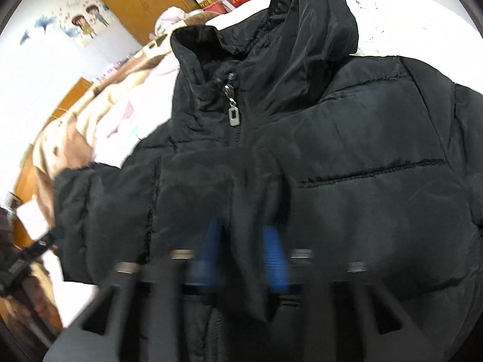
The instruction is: Fold large clothes
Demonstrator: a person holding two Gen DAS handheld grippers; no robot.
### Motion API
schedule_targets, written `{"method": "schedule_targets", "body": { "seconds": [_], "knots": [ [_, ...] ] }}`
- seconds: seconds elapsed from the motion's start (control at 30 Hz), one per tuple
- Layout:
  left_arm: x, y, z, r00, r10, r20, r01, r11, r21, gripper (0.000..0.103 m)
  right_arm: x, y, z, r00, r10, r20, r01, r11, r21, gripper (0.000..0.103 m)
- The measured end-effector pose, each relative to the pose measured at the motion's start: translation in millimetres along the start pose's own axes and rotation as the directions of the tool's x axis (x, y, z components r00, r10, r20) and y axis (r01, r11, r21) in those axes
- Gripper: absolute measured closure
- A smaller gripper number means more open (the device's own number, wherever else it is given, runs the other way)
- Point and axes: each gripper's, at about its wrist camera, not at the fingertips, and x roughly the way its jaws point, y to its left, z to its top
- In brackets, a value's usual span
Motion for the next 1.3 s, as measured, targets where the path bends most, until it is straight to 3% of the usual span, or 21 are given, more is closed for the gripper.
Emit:
{"method": "schedule_targets", "body": {
  "seconds": [0.2,0.33,0.53,0.67,0.93,1.07,1.3],
  "knots": [
    [4.5,-11.2,11.1,1.0,0.009,0.023,-0.009,1.0,0.019,0.033,-64.6,-6.4,7.8,0.984,-0.036,0.172,0.035,0.999,0.009,0.096],
    [17.2,-25.7,17.1,0.999,0.048,0.013,-0.048,0.998,0.046,0.033,-87.0,-11.3,10.4,0.977,-0.088,0.193,0.089,0.996,0.004,0.096],
    [59.6,-37.7,22.7,0.995,0.079,-0.065,-0.076,0.996,0.046,0.032,-88.8,-27.4,3.0,0.964,-0.208,0.163,0.212,0.977,-0.009,0.096],
    [69.9,-44.7,24.4,0.989,0.146,-0.032,-0.142,0.985,0.093,0.032,-74.7,-39.7,-1.9,0.944,-0.303,0.133,0.308,0.951,-0.018,0.096],
    [100.6,-27.4,36.7,0.978,0.186,-0.094,-0.182,0.982,0.047,0.026,-59.2,-54.3,-6.0,0.919,-0.383,0.097,0.388,0.921,-0.03,0.096],
    [115.1,-30.2,34.7,0.973,0.208,-0.104,-0.2,0.976,0.081,0.021,-47.2,-58.8,-6.0,0.905,-0.42,0.066,0.424,0.905,-0.047,0.095],
    [125.5,-18.5,30.2,0.974,0.174,-0.143,-0.176,0.984,0.001,0.015,-44.8,-61.9,-8.3,0.896,-0.443,0.037,0.444,0.894,-0.065,0.094]
  ]
}}
